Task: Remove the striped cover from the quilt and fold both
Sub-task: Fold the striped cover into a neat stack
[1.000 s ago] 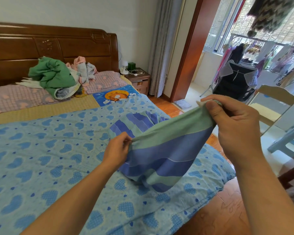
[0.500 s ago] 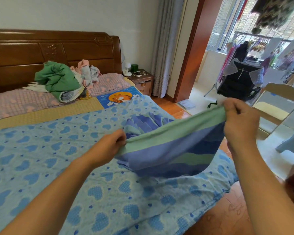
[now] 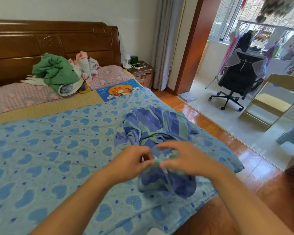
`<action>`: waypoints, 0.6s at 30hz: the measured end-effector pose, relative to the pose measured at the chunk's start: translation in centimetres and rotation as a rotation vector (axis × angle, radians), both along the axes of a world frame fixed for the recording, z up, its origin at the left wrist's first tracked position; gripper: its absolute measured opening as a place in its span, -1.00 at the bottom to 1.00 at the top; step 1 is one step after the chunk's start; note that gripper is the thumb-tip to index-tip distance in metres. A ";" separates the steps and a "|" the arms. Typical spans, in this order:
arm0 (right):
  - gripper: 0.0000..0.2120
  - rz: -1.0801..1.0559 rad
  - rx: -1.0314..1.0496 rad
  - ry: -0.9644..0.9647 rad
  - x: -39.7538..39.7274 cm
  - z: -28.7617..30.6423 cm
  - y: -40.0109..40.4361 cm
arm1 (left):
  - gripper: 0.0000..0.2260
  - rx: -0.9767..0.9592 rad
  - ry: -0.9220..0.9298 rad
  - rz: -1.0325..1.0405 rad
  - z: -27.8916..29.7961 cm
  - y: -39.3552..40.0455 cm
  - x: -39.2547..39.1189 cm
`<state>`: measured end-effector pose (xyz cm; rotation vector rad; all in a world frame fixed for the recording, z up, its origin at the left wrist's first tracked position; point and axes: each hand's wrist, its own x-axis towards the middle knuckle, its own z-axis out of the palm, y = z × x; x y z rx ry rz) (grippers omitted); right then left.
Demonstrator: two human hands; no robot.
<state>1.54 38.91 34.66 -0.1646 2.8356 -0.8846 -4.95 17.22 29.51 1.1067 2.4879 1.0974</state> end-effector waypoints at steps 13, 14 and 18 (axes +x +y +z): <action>-0.78 0.108 0.216 0.192 3.1 -1.3 0.4 | -0.89 0.095 -0.119 -0.056 -5.2 1.8 3.0; -0.77 0.090 0.200 0.234 3.4 -0.8 0.7 | -0.91 0.092 -0.100 -0.042 -5.6 1.9 2.6; -0.76 0.037 0.174 0.398 4.5 0.9 1.8 | -0.93 0.072 -0.083 0.041 -7.4 1.8 0.3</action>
